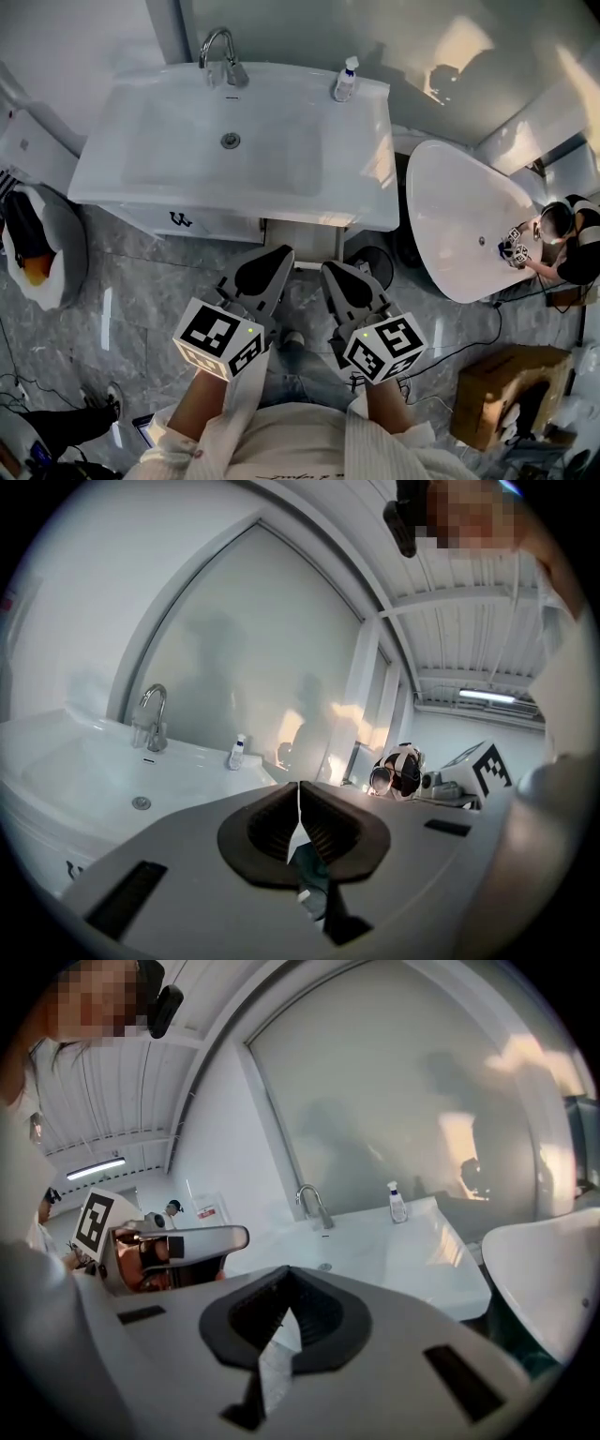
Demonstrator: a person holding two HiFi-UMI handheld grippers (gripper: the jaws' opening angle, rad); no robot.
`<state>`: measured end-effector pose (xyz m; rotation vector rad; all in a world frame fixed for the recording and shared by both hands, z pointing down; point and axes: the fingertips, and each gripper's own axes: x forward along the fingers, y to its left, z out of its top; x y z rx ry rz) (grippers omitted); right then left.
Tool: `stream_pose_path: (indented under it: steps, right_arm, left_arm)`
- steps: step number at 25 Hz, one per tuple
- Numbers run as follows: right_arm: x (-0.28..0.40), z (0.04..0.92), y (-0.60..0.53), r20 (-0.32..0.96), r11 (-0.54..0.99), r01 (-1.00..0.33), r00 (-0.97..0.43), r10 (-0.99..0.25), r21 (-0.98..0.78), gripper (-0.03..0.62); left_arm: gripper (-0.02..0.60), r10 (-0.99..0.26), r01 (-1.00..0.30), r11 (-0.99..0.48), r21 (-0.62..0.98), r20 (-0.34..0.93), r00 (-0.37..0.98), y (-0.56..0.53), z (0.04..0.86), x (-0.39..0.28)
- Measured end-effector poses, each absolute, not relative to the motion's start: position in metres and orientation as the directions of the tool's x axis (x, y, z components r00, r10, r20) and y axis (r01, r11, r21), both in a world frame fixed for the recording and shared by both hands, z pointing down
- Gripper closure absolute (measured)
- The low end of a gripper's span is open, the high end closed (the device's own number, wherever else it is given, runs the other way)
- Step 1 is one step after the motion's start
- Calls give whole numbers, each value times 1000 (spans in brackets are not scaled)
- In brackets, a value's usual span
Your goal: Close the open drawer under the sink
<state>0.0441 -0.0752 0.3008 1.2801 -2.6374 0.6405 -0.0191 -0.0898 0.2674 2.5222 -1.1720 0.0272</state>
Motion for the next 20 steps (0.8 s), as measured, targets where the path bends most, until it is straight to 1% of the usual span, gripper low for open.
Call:
stream_pose_path:
  steps: [9,15,20]
  right_arm:
    - [24,317,-116,327,473,-820,-566,-757,-323,585]
    - [22,323,-126,342,428,-842,-528,-777,-329,585]
    - [23,332,-132,360,421,-846,-524,-772,-328,585]
  left_arm:
    - [561,-670,-690,-648,321,191,718,-127,283,-37]
    - [561,-615,-645,-680,348,210,761,-138,296,-30]
    - [561,-591,-628,-697,347,219,777,-148,306,-21]
